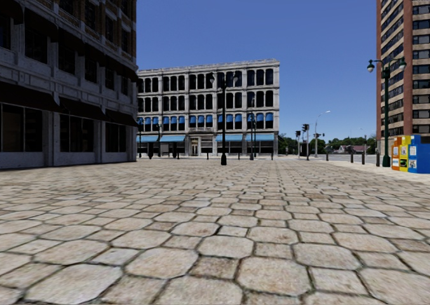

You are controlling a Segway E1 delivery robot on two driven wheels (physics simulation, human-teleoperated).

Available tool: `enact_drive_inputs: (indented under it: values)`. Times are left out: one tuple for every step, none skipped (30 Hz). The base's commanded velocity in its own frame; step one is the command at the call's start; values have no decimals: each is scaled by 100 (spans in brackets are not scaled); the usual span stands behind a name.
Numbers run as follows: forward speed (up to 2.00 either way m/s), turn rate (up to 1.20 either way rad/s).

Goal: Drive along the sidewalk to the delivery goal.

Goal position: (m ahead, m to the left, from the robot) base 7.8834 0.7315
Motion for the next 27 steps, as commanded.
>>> enact_drive_inputs:
  values:
    - [192, 33]
    - [192, 36]
    - [191, 37]
    - [191, 37]
    - [189, 37]
    - [186, 37]
    - [182, 37]
    - [178, 0]
    - [178, 0]
    - [176, 0]
    - [168, 0]
    - [168, 0]
    - [163, 0]
    - [161, 0]
    - [161, 0]
    - [161, 0]
    - [159, 0]
    - [151, 17]
    - [143, 30]
    - [143, 30]
    - [139, 43]
    - [134, 50]
    - [131, 53]
    - [131, 53]
    - [119, 0]
    - [118, 0]
    - [117, 0]
